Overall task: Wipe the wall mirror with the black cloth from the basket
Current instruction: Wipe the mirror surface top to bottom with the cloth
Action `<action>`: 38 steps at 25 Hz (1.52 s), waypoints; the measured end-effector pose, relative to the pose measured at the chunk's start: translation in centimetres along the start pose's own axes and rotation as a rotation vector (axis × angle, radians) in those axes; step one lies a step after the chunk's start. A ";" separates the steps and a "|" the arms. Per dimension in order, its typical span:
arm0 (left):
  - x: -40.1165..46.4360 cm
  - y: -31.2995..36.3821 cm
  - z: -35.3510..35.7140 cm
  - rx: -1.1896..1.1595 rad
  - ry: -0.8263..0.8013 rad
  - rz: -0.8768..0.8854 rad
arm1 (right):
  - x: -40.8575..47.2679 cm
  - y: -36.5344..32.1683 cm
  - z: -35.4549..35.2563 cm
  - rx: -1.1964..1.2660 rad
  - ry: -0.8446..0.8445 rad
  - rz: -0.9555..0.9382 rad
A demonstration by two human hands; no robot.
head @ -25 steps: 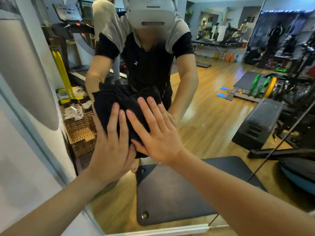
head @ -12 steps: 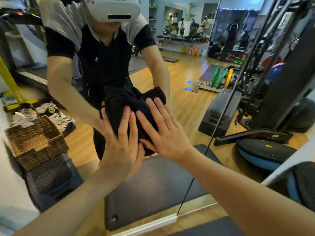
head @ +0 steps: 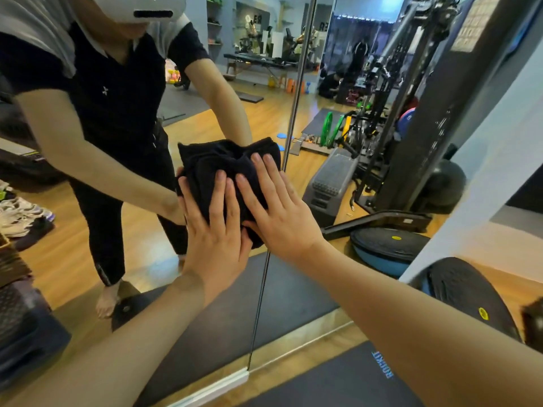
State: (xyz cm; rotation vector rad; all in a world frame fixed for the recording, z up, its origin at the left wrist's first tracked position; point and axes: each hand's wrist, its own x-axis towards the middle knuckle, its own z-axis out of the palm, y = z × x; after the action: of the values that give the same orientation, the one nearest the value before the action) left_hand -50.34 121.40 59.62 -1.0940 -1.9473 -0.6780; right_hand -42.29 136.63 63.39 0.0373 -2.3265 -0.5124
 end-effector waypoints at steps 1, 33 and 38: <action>0.3 0.7 0.5 -0.004 -0.007 -0.008 | -0.4 0.6 -0.1 -0.009 -0.016 0.011; 13.4 -6.2 -11.9 0.298 -0.012 0.377 | 14.4 -2.3 -5.4 0.323 0.555 0.357; 12.6 -5.6 -9.4 0.326 0.094 0.313 | 14.1 -0.9 -3.2 0.301 0.702 0.254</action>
State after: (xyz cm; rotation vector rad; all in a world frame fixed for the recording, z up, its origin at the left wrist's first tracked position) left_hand -55.77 117.28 74.86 -1.1046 -1.6839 -0.2269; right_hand -50.46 132.21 74.51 0.0532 -1.6637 -0.0002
